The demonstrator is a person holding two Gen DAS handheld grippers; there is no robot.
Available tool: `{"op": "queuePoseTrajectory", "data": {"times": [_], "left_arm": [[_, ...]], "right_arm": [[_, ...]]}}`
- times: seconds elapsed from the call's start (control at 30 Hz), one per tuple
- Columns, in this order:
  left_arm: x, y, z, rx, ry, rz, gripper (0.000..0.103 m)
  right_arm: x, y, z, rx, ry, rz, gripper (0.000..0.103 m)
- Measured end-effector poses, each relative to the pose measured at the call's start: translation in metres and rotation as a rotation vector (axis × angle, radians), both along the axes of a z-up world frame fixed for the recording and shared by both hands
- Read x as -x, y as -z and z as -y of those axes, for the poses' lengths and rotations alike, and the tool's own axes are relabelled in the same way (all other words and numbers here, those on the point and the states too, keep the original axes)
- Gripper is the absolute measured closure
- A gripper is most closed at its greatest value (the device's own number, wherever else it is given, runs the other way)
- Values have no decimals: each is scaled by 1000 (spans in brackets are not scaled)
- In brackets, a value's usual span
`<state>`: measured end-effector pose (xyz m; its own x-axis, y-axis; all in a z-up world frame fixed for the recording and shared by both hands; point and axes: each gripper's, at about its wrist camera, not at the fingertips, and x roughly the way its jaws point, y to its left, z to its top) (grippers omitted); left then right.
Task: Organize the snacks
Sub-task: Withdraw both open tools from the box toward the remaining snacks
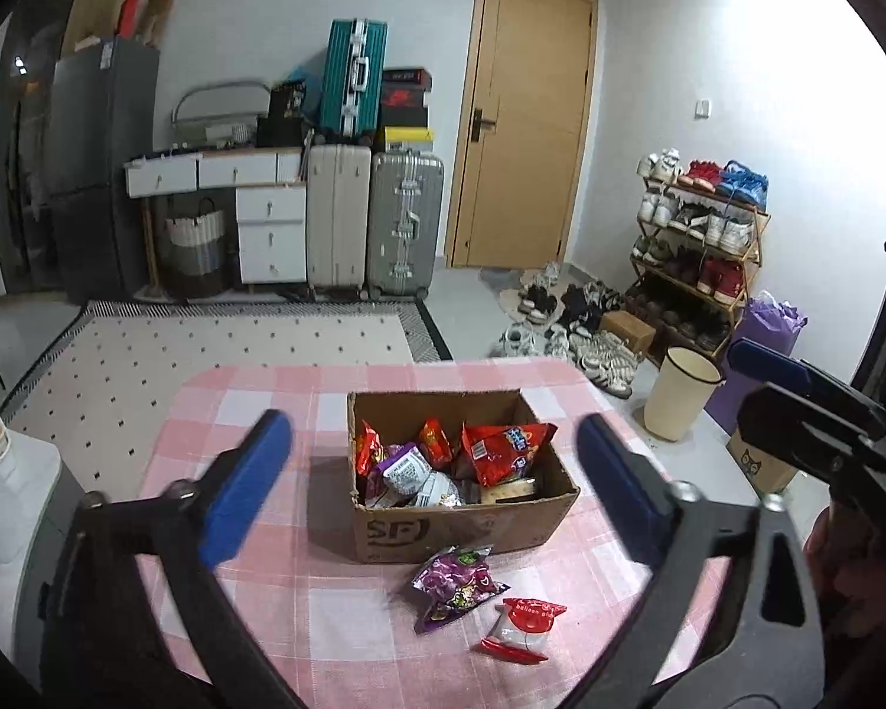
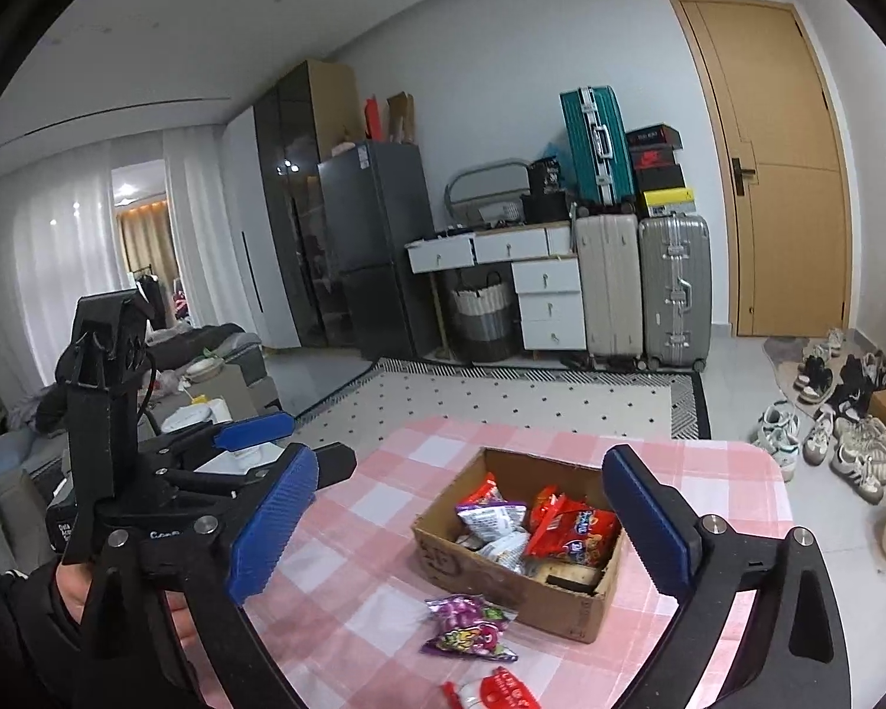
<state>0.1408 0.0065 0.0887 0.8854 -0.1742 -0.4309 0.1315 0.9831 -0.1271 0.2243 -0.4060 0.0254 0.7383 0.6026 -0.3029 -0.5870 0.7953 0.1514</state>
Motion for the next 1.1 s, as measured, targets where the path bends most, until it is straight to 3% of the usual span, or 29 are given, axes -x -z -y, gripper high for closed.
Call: {"op": "queuePoseTrajectory", "data": {"times": [0.3,0.57,1.1], "left_arm": [[41,-4,-4,-6,-6,33,1],[70,32,-23,52,-25,-16,1],[41,143,-19,76,-14,-229,1]], "right_arm": [[41,5,5,-9,10,49,1],[58,32,-2,51,41,26,0],[21,158,-16,185,57,-204,0]]}}
